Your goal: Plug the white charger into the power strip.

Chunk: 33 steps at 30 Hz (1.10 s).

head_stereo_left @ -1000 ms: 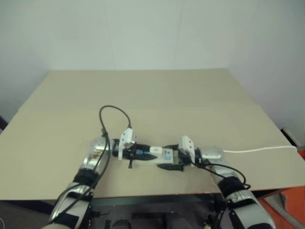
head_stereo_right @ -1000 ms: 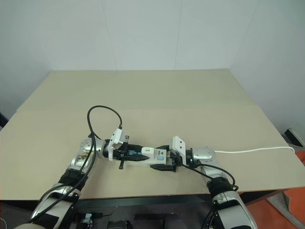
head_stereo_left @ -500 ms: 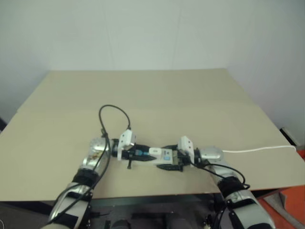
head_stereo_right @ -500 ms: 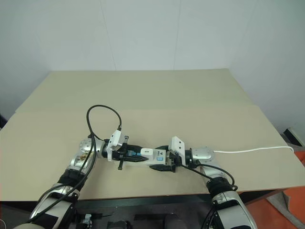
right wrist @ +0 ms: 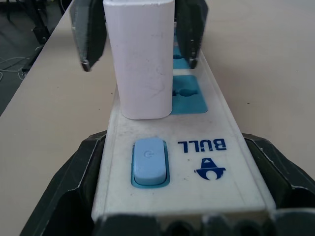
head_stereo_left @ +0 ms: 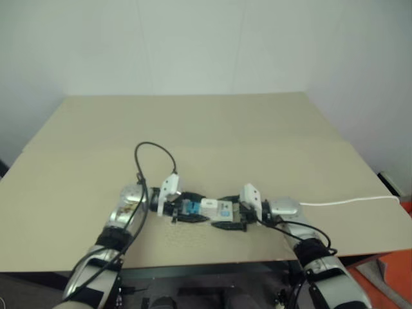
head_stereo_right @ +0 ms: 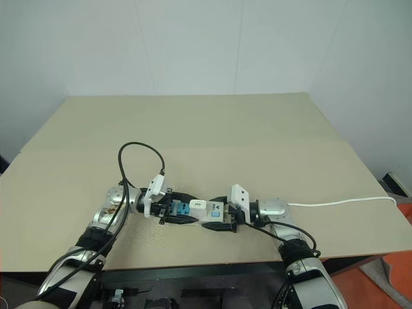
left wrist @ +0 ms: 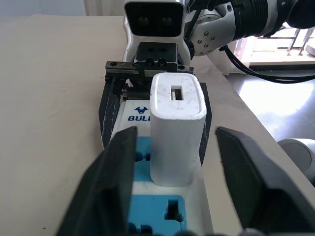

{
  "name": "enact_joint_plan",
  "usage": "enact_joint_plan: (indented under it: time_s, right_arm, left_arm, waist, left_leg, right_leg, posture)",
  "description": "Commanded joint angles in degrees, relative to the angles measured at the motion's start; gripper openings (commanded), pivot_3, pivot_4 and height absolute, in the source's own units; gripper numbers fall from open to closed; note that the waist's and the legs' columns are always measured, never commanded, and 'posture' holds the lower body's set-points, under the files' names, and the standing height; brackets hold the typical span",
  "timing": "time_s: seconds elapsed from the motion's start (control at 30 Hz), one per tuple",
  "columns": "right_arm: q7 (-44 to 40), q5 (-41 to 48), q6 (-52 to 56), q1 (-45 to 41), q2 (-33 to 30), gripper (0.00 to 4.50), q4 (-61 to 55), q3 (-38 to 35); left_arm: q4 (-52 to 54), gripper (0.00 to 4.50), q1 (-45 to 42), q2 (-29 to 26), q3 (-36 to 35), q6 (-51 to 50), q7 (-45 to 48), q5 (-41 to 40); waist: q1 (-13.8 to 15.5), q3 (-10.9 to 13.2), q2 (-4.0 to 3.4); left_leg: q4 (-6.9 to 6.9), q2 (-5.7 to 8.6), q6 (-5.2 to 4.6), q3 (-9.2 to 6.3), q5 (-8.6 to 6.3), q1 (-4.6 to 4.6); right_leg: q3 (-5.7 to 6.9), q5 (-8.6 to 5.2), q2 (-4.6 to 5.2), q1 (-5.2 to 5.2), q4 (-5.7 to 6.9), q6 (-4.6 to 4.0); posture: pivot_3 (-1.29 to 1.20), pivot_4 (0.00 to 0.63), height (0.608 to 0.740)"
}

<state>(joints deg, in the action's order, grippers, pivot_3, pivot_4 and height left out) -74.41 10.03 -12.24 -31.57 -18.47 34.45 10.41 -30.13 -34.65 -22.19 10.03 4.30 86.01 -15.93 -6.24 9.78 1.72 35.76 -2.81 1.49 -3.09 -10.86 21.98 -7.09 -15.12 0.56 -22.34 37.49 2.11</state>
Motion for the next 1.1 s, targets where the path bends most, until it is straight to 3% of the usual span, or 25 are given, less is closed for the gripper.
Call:
enact_joint_plan:
  time_s: [0.03, 0.07, 0.2, 0.4, 0.43, 0.5, 0.6, 0.8, 1.1]
  right_arm:
    - [0.26, -0.02, 0.83, 0.64, 0.48, 3.42, 0.28, 0.23]
    - [0.31, -0.03, 0.83, 0.61, 0.53, 3.42, 0.3, 0.24]
    - [0.5, -0.03, 0.86, 0.7, 0.58, 3.42, 0.24, 0.27]
    - [0.29, 0.01, 1.07, 1.09, 0.07, 3.42, -0.17, 0.18]
    - [0.12, 0.13, 1.28, 1.12, -0.11, 3.98, -0.43, 0.13]
    - [-0.7, 0.33, 1.52, 1.17, -0.63, 4.37, -0.93, 0.19]
    - [-1.31, 0.64, 1.9, 1.44, -1.3, 4.45, -2.15, 0.13]
    - [-1.82, 1.23, 2.89, 1.55, -3.82, 4.45, -5.1, -0.76]
    - [-2.9, 8.83, 11.24, 8.74, -17.15, 4.45, -22.31, -9.16]
  left_arm:
    - [-0.83, 4.14, 1.38, 0.02, 0.39, -1.47, -0.12, 0.42]
    - [-0.16, 4.46, 1.13, -0.07, -0.03, -1.35, -0.09, 0.05]
    - [5.45, 4.49, -0.67, -2.86, -2.47, -5.66, 1.0, -3.09]
    - [12.0, 4.49, -4.48, -15.64, -5.82, -10.33, 6.39, -7.46]
    - [12.5, 4.5, -4.67, -18.13, -5.82, -10.64, 6.47, -8.79]
    - [13.14, 4.5, -4.55, -22.82, -5.38, -10.39, 6.49, -11.71]
    - [12.74, 4.5, -3.97, -26.85, -4.83, -9.1, 6.49, -13.85]
    - [11.97, 4.5, -3.03, -29.27, -4.7, -7.89, 6.49, -15.33]
    - [15.17, 4.5, 2.66, -32.43, -7.9, -9.34, 6.49, -15.96]
  waist:
    - [0.0, 0.0, 0.0]
    - [0.0, 0.0, 0.0]
    - [-0.07, 0.04, 0.04]
    - [-0.46, 0.06, 0.07]
    - [-0.47, 0.06, 0.07]
    - [-0.58, 0.07, 0.05]
    - [-0.27, 0.08, 0.04]
    - [0.68, 0.12, 0.01]
    - [2.1, 0.21, -0.13]
  left_leg:
    - [0.0, 0.0, 0.0, 0.0, 0.0, 0.0]
    - [0.0, 0.0, 0.0, 0.0, 0.0, 0.0]
    - [0.0, 0.0, 0.0, -0.01, 0.0, 0.03]
    - [-0.02, -0.02, 0.0, -0.03, 0.0, 0.27]
    - [-0.02, -0.02, 0.0, -0.02, 0.0, 0.29]
    - [-0.02, -0.02, 0.01, 0.0, 0.0, 0.29]
    - [-0.13, -0.03, 0.01, -0.01, -0.01, 0.33]
    - [-0.14, -0.03, 0.01, 0.01, -0.01, 0.42]
    - [-0.12, -0.02, -0.03, 0.05, -0.03, 1.34]
  right_leg:
    - [0.0, 0.0, 0.0, 0.0, 0.0, 0.0]
    - [0.0, 0.0, 0.0, 0.0, 0.0, 0.0]
    - [0.0, 0.0, 0.0, -0.02, 0.0, 0.0]
    - [0.03, 0.0, 0.0, -0.27, -0.01, 0.0]
    - [0.03, 0.0, 0.01, -0.27, -0.05, 0.0]
    - [0.02, 0.0, 0.04, -0.25, -0.1, 0.0]
    - [0.06, 0.0, 0.06, -0.26, -0.26, 0.0]
    - [0.09, 0.0, 0.08, -0.34, -0.32, 0.0]
    - [0.09, 0.02, 0.1, -1.23, -0.34, -0.01]
  posture:
    - [0.0, 0.15, 0.74]
    - [0.0, 0.15, 0.74]
    - [0.0, 0.15, 0.74]
    - [0.0, 0.15, 0.74]
    - [0.0, 0.15, 0.74]
    - [0.0, 0.15, 0.74]
    - [0.0, 0.15, 0.74]
    - [0.0, 0.15, 0.74]
    - [0.0, 0.15, 0.74]
